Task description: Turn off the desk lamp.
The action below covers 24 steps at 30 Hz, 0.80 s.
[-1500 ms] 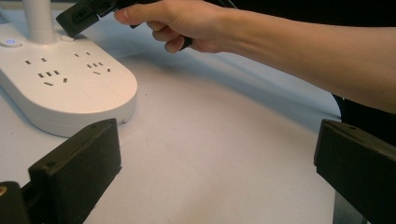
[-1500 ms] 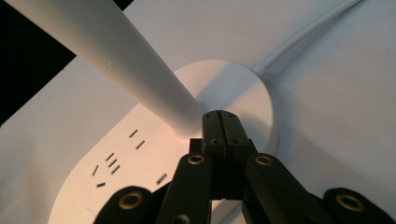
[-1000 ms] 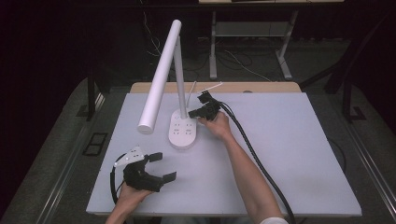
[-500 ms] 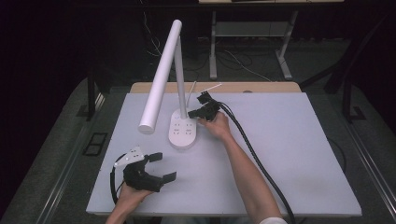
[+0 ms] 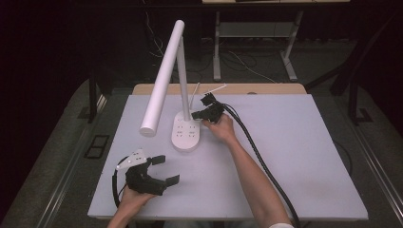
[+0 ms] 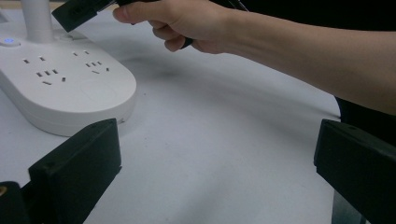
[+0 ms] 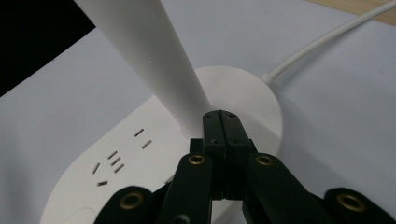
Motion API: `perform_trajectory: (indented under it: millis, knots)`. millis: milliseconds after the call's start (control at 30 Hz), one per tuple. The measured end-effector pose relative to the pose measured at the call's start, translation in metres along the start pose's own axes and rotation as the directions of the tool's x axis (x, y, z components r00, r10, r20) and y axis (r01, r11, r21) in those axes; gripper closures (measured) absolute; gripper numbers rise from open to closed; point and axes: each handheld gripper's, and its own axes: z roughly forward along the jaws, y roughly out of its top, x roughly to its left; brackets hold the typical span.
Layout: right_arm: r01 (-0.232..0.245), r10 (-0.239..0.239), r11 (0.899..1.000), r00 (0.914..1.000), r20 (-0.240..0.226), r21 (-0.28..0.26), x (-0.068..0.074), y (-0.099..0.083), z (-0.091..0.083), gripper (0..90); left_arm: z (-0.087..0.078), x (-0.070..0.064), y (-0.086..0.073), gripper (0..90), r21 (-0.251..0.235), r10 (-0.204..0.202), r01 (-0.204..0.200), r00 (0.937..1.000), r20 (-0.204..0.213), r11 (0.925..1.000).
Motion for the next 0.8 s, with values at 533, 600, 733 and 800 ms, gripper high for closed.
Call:
perform_trajectory:
  millis: [533, 600, 733, 800]
  knots:
    - [0.027, -0.027, 0.999, 0.9996, 0.008, -0.027, 0.005, 0.001, -0.048, 81.9, 0.002, -0.001, 0.000, 0.0, 0.008, 0.010, -0.010, 1.0000, 0.002, 0.9999]
    - [0.025, -0.025, 0.999, 0.9996, 0.013, -0.026, 0.004, -0.001, -0.056, 80.8, 0.002, -0.001, 0.000, 0.0, 0.008, 0.010, -0.010, 0.9999, 0.002, 0.9999]
    - [0.020, -0.019, 0.999, 0.9997, 0.015, -0.029, 0.002, -0.004, -0.069, 73.9, 0.003, -0.002, 0.000, 0.0, 0.007, 0.008, -0.008, 1.0000, 0.002, 0.9999]
    - [0.028, -0.027, 0.999, 0.9995, 0.018, -0.043, 0.002, -0.007, -0.076, 67.2, 0.003, -0.002, 0.000, 0.0, 0.006, 0.007, -0.007, 1.0000, 0.003, 1.0000]
